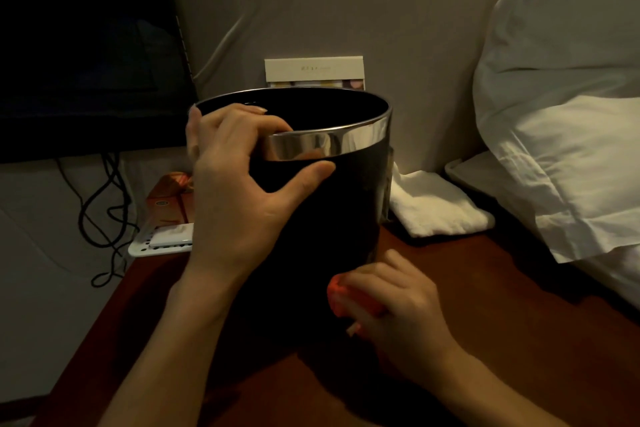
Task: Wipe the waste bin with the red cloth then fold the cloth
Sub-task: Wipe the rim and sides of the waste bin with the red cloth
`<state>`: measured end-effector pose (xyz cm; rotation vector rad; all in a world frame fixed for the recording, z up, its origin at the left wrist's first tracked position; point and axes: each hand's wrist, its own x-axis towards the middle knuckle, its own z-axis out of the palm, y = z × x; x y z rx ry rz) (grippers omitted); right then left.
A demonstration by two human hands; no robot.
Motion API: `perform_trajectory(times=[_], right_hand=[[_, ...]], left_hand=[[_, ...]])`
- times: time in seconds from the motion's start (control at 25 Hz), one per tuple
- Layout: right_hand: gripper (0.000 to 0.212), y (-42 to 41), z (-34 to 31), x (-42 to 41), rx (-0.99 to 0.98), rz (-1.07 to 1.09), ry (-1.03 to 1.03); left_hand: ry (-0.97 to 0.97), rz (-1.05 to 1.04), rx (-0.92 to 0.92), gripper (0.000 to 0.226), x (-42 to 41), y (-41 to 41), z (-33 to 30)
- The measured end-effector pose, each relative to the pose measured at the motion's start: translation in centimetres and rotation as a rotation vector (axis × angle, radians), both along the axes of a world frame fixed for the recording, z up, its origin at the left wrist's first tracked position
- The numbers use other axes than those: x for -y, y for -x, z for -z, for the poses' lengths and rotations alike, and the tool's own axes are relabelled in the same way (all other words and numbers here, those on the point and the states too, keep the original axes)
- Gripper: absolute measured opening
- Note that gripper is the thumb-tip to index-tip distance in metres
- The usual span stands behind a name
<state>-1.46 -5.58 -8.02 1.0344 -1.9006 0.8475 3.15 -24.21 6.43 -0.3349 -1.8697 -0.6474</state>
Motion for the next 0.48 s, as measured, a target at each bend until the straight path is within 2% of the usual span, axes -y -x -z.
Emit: perform_trajectory(times=[0.12, 0.28, 0.32, 0.48], right_hand=[[0.011, 0.1, -0.1, -0.3, 0.033, 0.011, 0.066], [0.010, -0.8, 2.4, 0.8, -0.037, 0.030, -0.292], [0.013, -0.8, 2.0, 0.5, -0.058, 0.047, -0.300], [0.012, -0.3, -0.5, -0.8, -0.040, 0.071, -0.015]], left_hand=[[-0.030, -0.006, -0.010, 0.034, 0.6, 0.2, 0.0], [-0.017, -0.009, -0.009, 0.033, 0.5, 0.1, -0.1], [-0.015, -0.004, -0.013, 0.033, 0.4, 0.1, 0.0], [-0.026, 0.000, -0.018, 0.033, 0.5, 0.1, -0.1]])
